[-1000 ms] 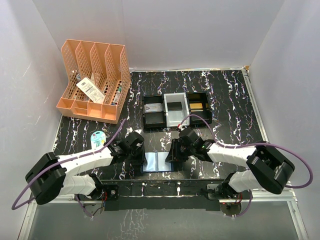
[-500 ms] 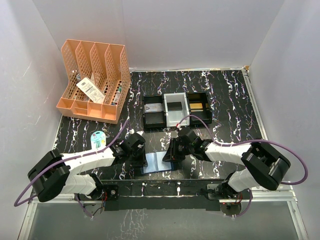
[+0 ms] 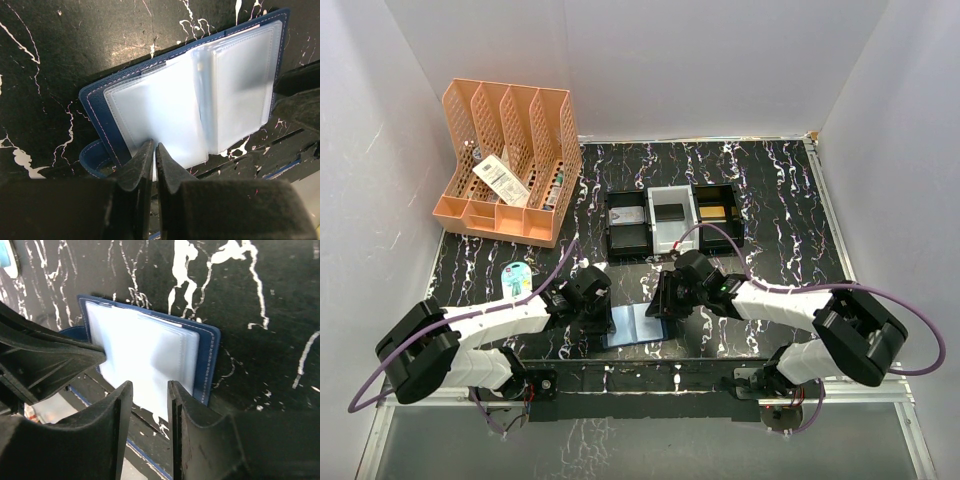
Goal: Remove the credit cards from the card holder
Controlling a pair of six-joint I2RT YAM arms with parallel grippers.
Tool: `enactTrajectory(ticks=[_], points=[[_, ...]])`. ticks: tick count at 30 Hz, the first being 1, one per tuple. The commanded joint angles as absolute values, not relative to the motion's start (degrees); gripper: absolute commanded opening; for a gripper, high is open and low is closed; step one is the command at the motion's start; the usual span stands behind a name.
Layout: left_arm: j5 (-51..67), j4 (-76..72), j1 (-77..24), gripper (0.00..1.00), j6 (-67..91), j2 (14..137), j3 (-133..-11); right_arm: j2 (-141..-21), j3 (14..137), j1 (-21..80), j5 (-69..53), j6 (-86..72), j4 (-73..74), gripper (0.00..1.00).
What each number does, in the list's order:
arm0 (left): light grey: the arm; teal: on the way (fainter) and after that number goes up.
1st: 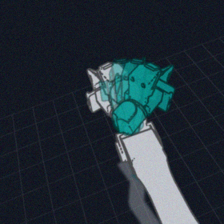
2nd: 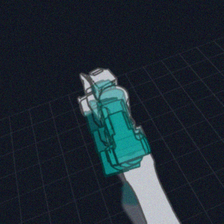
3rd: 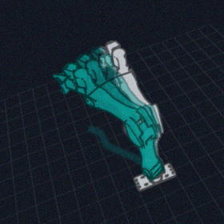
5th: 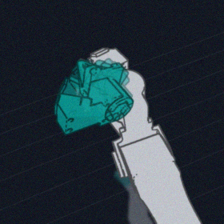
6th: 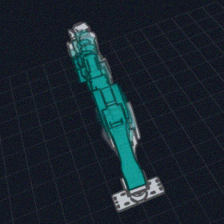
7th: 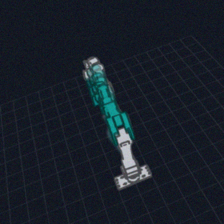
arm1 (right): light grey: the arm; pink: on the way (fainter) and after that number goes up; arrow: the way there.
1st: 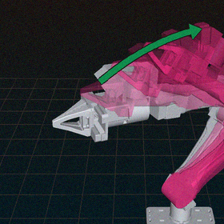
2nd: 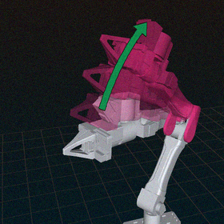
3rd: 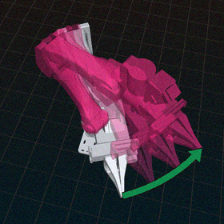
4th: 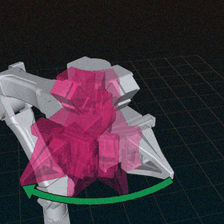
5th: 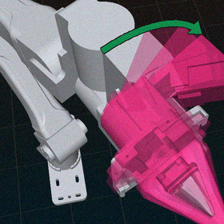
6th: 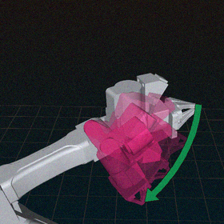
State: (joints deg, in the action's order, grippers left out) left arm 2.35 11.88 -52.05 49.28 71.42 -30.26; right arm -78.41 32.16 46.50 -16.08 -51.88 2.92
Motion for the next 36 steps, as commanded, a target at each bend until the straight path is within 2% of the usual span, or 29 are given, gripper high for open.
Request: enactTrajectory(ticks=[1, 5, 7, 12, 16, 27, 36], points=[[1.74, 13.52, -52.56, 0.06, 49.15, 69.93, -29.42, -76.21, 34.78, 46.76, -10.9, -49.18, 7.98, 0.33], [1.59, 14.37, -52.56, 0.12, 49.05, 69.56, -29.89, -77.02, 34.78, 46.8, -10.96, -49.15, 8.16, 0.35], [1.38, 15.08, -52.59, 0.18, 49.05, 69.04, -30.16, -77.43, 34.3, 46.84, -11.45, -49.16, 7.29, 0.35], [0.96, 15.56, -52.58, 0.25, 48.96, 67.48, -29.64, -78.89, 34.02, 46.81, -13.57, -49.18, 5.09, 0.31], [1.4, 15.51, -52.6, 0.24, 49.02, 67.33, -28.65, -78.68, 34.01, 46.85, -12.97, -49.17, 5.26, 0.31], [2.11, 15.48, -52.61, 0.13, 48.3, 68.62, -28.12, -75.72, 36.71, 47.06, -11.12, -49.18, 8.74, 0.33], [1.89, 15.84, -52.65, 0.1, 48.25, 69.01, -28.23, -81.24, 36.14, 47.81, -13.23, -49.13, 6.02, 0.32]])
